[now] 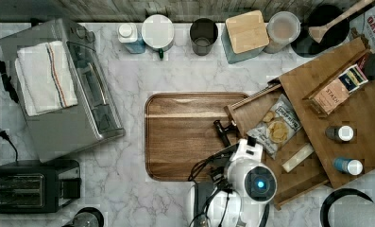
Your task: Open the drawer.
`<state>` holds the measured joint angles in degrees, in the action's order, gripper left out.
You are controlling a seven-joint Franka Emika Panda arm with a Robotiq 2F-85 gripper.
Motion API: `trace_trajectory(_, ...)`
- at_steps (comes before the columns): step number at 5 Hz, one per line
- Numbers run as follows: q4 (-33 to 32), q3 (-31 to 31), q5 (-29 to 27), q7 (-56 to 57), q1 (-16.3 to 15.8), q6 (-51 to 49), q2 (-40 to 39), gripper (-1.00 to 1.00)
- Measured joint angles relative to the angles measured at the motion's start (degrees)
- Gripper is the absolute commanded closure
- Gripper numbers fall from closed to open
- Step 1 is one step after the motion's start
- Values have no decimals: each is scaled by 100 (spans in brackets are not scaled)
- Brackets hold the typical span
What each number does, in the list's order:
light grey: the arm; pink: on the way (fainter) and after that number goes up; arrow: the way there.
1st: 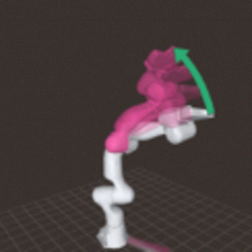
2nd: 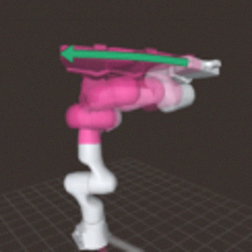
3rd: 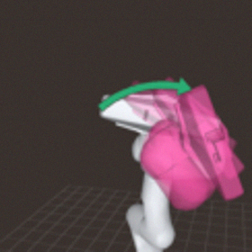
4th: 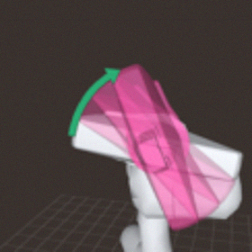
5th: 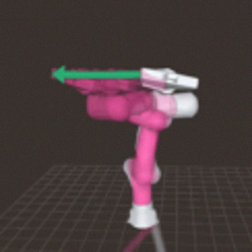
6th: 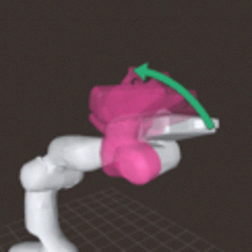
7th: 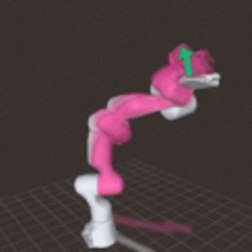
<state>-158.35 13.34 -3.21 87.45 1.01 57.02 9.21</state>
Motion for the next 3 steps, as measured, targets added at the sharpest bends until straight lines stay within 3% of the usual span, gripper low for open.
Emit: trace_trajectory(3,-157,-71,-7,-403,-57,-3,151,-100)
